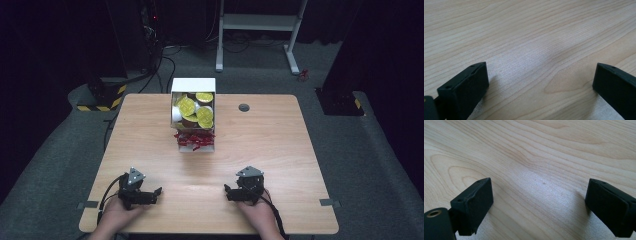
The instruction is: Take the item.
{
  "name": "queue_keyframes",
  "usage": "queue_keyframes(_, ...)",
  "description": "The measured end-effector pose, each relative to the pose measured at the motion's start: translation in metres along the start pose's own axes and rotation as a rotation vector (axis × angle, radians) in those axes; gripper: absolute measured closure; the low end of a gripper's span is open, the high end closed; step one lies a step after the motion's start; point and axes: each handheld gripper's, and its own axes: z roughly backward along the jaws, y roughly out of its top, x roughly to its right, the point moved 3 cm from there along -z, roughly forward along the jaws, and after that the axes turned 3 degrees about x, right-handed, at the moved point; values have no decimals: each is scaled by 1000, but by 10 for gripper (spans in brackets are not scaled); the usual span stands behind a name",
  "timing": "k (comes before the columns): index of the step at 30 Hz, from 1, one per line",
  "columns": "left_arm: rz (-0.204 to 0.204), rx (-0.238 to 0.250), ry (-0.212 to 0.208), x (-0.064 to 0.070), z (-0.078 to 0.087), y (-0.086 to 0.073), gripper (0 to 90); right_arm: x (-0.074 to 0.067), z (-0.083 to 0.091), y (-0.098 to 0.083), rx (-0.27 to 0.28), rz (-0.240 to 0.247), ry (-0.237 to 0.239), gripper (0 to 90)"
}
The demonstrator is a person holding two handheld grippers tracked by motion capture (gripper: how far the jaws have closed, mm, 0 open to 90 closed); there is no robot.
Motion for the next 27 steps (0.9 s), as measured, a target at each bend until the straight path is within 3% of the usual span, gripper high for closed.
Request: queue_keyframes(27, 0, 0, 0, 0, 0, 0, 5, -1, 2, -1, 3, 8, 0, 103)
